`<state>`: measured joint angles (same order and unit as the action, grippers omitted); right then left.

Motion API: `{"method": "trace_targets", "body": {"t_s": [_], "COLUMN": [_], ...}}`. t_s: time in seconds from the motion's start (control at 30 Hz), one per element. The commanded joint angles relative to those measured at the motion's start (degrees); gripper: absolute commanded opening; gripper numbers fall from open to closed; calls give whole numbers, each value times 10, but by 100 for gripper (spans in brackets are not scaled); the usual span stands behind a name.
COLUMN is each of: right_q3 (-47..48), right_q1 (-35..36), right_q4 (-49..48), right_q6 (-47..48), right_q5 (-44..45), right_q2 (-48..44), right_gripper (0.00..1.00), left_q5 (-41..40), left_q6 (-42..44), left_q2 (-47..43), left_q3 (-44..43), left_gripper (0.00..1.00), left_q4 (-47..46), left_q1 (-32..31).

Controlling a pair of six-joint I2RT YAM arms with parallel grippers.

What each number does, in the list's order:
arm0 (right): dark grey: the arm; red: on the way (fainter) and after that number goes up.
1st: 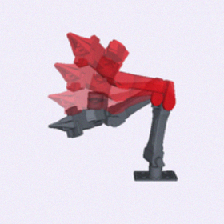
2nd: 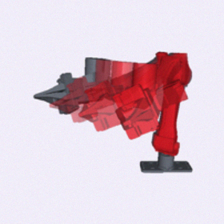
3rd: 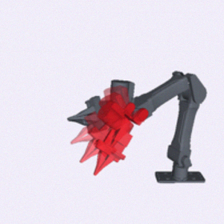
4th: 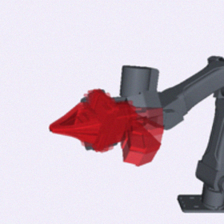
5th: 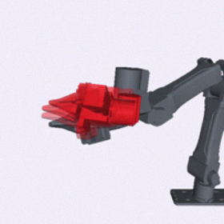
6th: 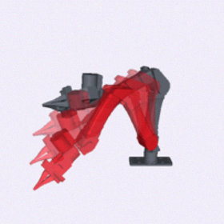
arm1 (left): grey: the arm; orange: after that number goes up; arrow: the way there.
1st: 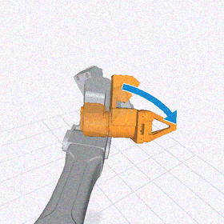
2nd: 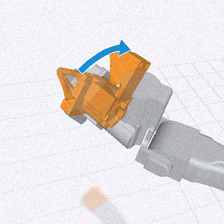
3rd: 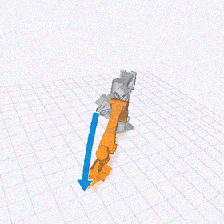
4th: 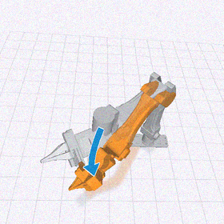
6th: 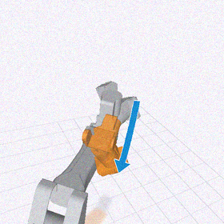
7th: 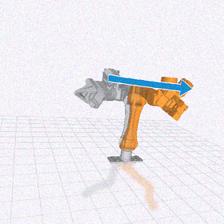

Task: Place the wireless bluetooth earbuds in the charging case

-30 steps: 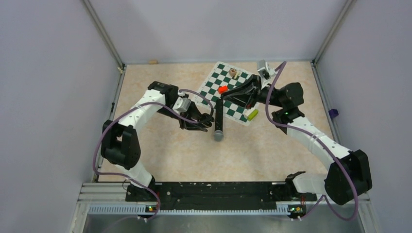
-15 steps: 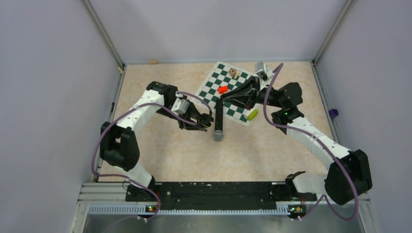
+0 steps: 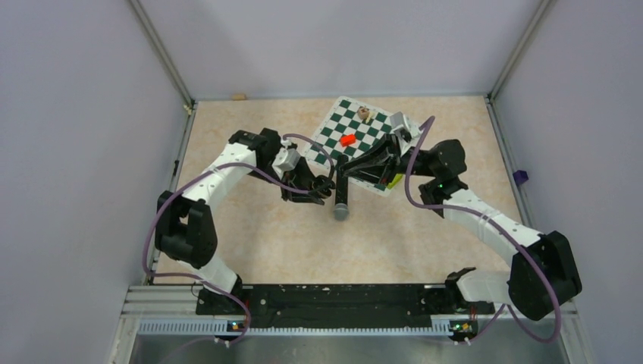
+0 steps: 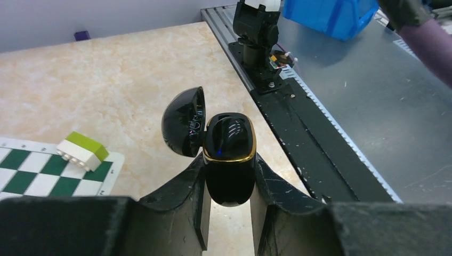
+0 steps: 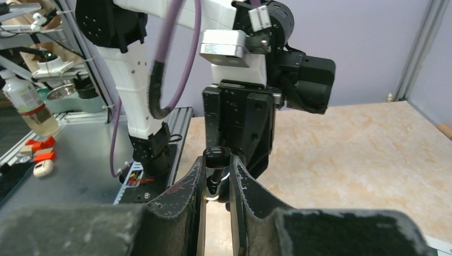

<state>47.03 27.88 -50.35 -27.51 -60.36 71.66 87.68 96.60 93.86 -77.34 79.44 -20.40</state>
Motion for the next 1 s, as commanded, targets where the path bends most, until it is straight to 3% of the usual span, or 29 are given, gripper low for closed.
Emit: {"method": "trace_targets", "body": {"t_s": [0.0,0.1,0.17,0.2,0.27,0.33,0.47,0.63,0.97], "right_q3": [-14,-13,-11,-10,-7,-7,-11,-29,-75], "right_q1": [10,10,9,9,3,-4,-17,-17,6], "right_q4": [-92,-88,-76,-66,-46,-27,-25,-69,-175], "right_q6": [-10,-7,4,11,27,38,39,9,-11], "right_q5": [-24,-23,-23,-21,-16,-5,12,44,88], "right_q2": [-4,-8,-11,-13,-20,-24,-31,-22,8], "right_gripper": [0,0,0,0,0,0,0,0,0], "left_q5": [80,62,19,-14,-108,-138,-173,-210,-193], "left_q6": [-204,-341,-492,-597,-836,-965,-1068,-1228,-1259], "left_q2": [-35,-46,-58,-69,-109,-135,-151,-155,-159], "left_q3": [21,37,56,78,161,237,291,371,393], "left_gripper": [0,0,0,0,0,0,0,0,0], "left_q4": [-158,-268,-377,-458,-735,-946,-1104,-1395,-1447], "left_q1": [0,-4,-16,-25,-42,-40,-30,-16,-17]}}
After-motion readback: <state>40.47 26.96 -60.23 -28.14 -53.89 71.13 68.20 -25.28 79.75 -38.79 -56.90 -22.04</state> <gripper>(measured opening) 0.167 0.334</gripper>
